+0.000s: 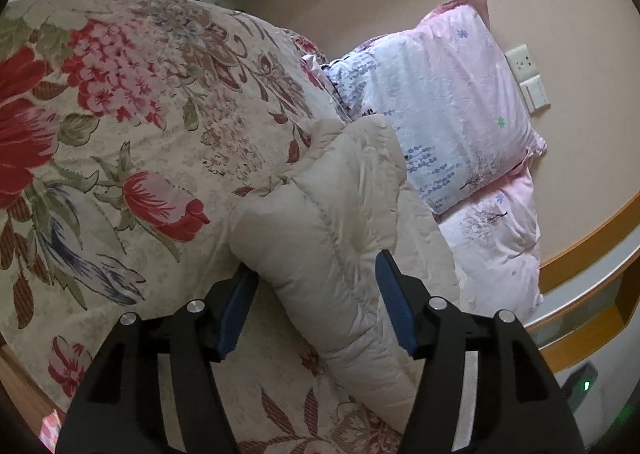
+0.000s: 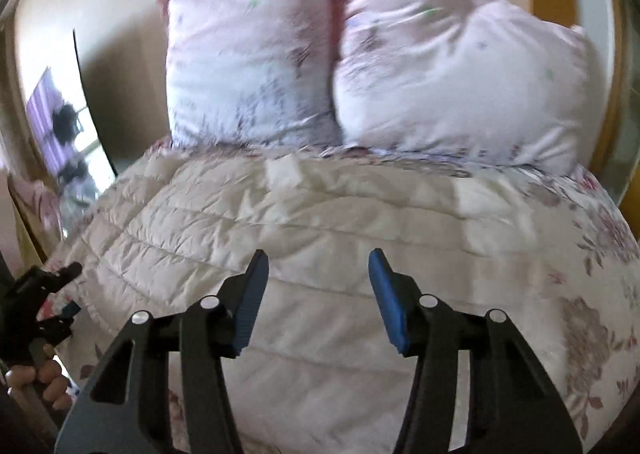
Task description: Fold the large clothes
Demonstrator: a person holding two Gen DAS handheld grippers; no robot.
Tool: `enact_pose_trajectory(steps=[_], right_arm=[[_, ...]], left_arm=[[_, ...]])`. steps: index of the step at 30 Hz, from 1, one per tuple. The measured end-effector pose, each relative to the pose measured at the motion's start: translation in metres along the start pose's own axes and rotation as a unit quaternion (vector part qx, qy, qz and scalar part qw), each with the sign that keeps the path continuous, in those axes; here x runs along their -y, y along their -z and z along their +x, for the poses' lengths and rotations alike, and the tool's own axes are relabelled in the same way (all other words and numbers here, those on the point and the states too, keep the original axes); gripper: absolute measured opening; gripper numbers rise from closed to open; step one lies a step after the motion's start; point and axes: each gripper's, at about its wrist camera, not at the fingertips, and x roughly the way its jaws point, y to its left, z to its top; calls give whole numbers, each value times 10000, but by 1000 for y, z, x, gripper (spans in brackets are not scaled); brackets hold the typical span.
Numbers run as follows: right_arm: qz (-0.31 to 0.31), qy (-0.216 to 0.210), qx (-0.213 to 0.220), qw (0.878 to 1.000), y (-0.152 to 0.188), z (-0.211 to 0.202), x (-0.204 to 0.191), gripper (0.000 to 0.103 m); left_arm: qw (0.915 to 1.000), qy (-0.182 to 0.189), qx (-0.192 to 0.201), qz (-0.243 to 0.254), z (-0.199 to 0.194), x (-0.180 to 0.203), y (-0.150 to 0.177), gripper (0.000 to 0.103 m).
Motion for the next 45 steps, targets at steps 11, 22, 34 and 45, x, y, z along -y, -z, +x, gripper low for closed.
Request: enact_pose_trajectory(steps=[11,22,34,45], right_arm=[[-340,598,-505,9964,9,64,-26,54],[-624,831,-677,9923,14,81,-38,55],[-559,752,-765,9927,13,85,-36,56],[-459,504,-858,9940,12,90,-32,57]], left_arm=[[9997,-135,-30,176,9,9,2,66],[9997,-3,124,-224,21,3,-7,45],[9911,843,529,887,0,60,-14,21],[9480,2402,240,2076,-12,143,17,21]])
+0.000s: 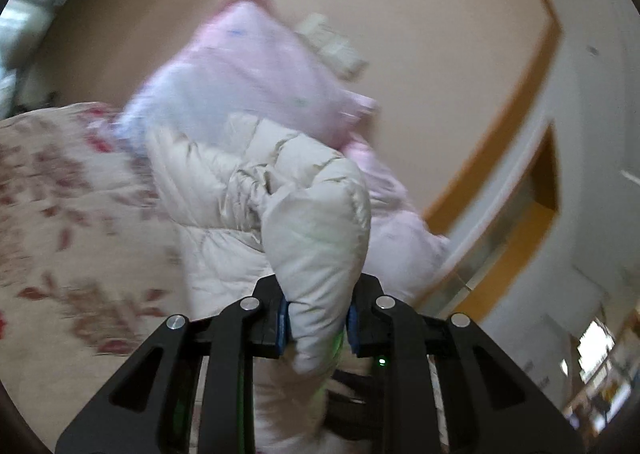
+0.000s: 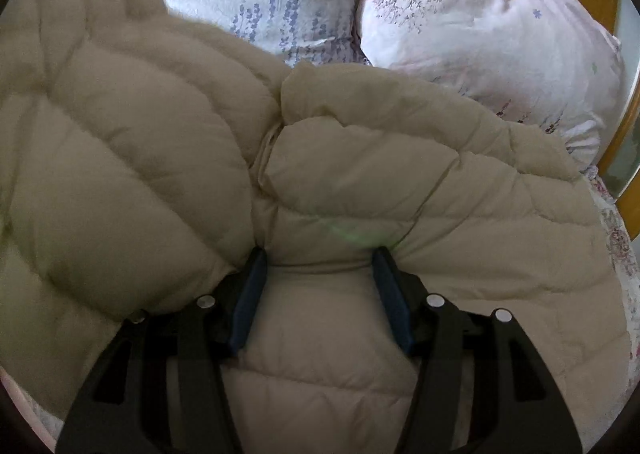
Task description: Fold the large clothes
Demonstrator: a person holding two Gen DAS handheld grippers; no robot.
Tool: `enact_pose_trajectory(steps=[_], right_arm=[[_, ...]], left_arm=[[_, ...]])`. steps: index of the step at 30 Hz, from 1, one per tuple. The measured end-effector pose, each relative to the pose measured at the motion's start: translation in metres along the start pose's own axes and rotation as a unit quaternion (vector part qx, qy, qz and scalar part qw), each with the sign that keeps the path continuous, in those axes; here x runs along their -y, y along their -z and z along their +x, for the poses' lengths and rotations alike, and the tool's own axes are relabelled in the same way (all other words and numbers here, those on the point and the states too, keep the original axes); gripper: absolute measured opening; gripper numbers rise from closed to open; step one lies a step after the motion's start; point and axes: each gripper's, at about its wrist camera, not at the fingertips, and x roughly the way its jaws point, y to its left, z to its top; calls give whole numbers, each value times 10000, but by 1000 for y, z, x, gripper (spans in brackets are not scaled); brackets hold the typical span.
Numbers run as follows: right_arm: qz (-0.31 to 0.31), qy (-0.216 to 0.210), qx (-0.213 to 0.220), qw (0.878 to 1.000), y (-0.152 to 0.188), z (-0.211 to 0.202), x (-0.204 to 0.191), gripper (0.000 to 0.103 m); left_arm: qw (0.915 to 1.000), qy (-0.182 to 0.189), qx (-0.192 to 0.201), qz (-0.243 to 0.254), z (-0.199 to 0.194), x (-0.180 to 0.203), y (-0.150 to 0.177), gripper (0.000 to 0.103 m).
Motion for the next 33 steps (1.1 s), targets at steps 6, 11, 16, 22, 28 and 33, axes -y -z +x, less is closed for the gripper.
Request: enact_pose_trajectory(steps=[6,11,16,22,28,33], right_arm=[[483,-819,14,9955,-3,-10,32,59],[1049,-861,302,9903,12,-45,90,59],[1855,-190,444,9814,38,-68,155,59],[2735,514,489,9592,64,-77,214,59],[3161,-418,93,9478,72,-47,247,22],[2829,-870,117,9551,47,-31,245,11]], left_arm=[[9945,654,-465,675,28,51,19,21],[9923,680,-662,796,38,60,29,21],[9866,880,-927,1012,49,75,42,21],[9679,1286,-1635,1408,75,104,78,21],[9420,1489,-2458,1731,105,121,119,21],[9295,1450,-2782,1937,112,128,139,21]])
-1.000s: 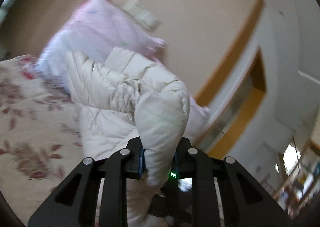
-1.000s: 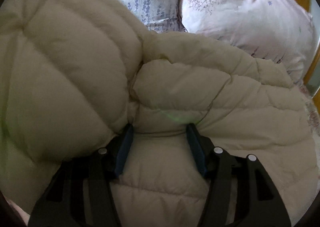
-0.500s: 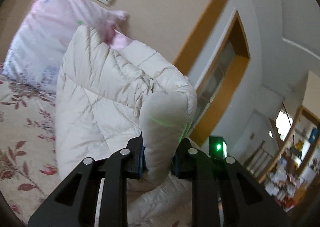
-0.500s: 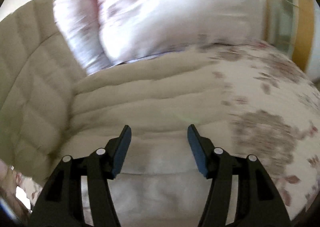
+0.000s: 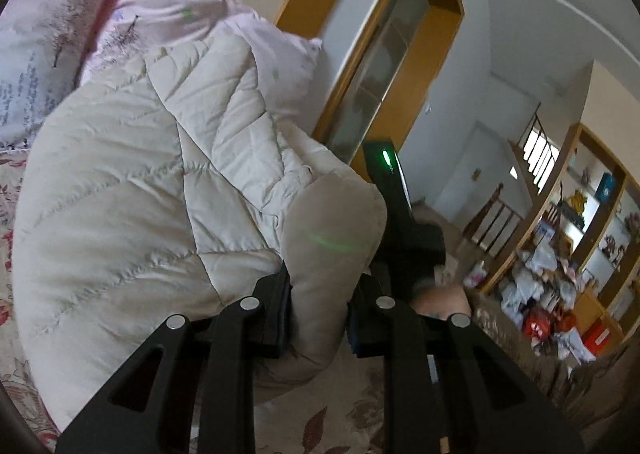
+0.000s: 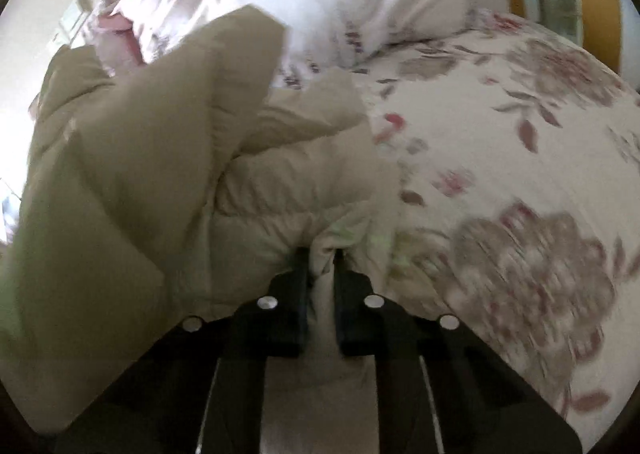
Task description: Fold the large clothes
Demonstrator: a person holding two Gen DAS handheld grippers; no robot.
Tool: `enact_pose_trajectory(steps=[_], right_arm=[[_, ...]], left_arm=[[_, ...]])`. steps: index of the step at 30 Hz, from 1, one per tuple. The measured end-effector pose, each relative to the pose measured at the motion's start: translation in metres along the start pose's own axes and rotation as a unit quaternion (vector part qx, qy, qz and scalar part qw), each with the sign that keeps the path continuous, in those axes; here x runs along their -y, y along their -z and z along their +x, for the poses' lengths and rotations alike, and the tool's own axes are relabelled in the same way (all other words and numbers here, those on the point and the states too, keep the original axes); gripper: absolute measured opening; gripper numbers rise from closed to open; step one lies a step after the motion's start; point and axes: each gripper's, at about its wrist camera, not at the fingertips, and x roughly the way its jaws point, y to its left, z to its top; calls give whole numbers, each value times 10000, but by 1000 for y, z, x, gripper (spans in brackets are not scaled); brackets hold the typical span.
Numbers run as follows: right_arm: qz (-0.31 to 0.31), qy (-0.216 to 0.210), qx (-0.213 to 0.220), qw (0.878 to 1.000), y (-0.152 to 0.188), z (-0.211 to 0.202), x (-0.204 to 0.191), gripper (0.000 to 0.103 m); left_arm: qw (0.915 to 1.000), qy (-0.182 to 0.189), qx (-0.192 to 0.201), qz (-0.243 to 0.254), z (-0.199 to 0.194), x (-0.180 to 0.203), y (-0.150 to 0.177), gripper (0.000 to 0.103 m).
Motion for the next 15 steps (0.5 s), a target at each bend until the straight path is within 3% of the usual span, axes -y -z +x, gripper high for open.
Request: enact_pose_trajectory(steps=[3,5,7,8,9,11,13,15], right_arm=[[-77,-90,-140,9998,-11,10,3,11],[-125,111,-106,9998,-15,4,8,16],[-117,568,176,9982,-16,-17,16,27],[-56,737,307,9968,-18,-25,22,41],[86,859,492,9951,-21,-37,30,45],[314,668,736,9946,-29,-59,39,48],[371,158,898,9951,-37,-76,36,57],[242,-613,909,9937,-43,-87,20,72]], left_arm=[[9993,-165,-336,58,16,3,5,21],[9979,-227,-609,-1,30,-2,13,21],[9964,-206,-817,-112,38,-6,17,22],[9955,-207,-913,-144,42,-7,19,22],[9950,-227,-965,-149,44,-8,19,23],[9939,-282,-1063,-124,47,-7,21,24],[9931,-310,-1123,-127,49,-8,21,24],[9924,-353,-1173,-125,50,-8,22,24]])
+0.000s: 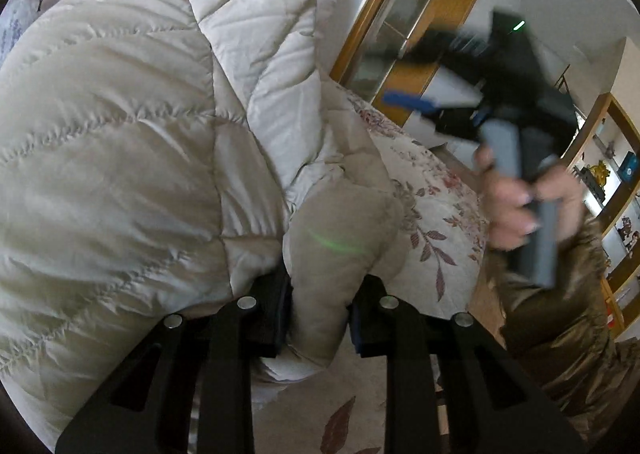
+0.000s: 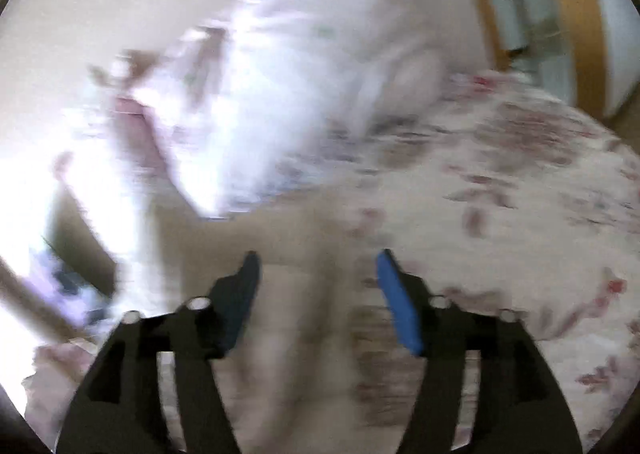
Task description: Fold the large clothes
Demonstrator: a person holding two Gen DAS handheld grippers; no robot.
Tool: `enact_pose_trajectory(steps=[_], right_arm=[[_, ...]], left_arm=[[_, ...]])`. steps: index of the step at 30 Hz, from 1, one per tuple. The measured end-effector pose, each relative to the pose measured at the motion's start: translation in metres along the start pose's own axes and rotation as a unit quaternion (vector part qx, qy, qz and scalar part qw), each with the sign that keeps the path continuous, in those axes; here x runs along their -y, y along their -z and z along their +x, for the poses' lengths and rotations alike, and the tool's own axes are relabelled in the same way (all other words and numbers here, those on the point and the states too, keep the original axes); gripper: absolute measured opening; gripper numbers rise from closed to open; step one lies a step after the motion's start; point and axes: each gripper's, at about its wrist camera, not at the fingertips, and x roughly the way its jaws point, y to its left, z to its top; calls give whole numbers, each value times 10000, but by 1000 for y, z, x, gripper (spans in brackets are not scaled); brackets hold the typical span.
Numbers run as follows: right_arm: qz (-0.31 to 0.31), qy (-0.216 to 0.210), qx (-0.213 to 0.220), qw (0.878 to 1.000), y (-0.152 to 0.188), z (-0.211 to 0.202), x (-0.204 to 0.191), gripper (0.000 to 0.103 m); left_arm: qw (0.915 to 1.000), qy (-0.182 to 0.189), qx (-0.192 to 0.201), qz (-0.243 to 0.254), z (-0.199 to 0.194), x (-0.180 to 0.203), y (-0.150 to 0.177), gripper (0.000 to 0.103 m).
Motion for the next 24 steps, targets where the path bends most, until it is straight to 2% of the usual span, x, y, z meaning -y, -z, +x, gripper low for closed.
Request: enact_pose_trajectory(steps=[2,3,8,9,10,11,12,14,17,19,22,23,24], right_arm=[[-191,-451,-127,9987,-3,5,-20,76],[-301,-508,-184,9981,-1,8,-30,78],[-593,-442,-489,9961,2,36,-63,78],[-593,-421,-522,9960,2,41,-65,74],[-591,-416,-537,9959,2,46,-65,66],[-601,-429,-576,9956,4,49,-68,37],[-603,-409,-639,9953,4,54,-67,22],[-513,-306,-641,9962,5,60,-58,16],[-308,-200,-728,9967,10,71,-39,15],[-211,-158,-766,9967,13,77,-29,15],[-142,-139,-766,9969,15,80,-20,15],[-116,-172,-762,9969,15,80,-18,15],[-104,-189,-758,9969,15,81,-17,15]], left_arm=[[10000,-47,-40,21,1,-1,-1,24],[9999,-72,-64,42,2,-2,-5,24],[9996,-189,-152,134,5,2,-5,24],[9996,-203,-163,138,5,2,-7,24],[9995,-217,-171,154,6,1,-8,24],[9994,-232,-170,169,6,1,-8,24],[9994,-248,-165,194,6,1,-9,24],[9991,-280,-154,290,6,2,-7,24],[9991,-127,-104,402,-7,10,-6,29],[9987,128,-37,487,-28,15,-8,41],[9964,377,356,674,-75,17,-18,49],[9952,392,513,730,-89,16,-24,51],[9931,245,822,803,-111,11,-34,55]])
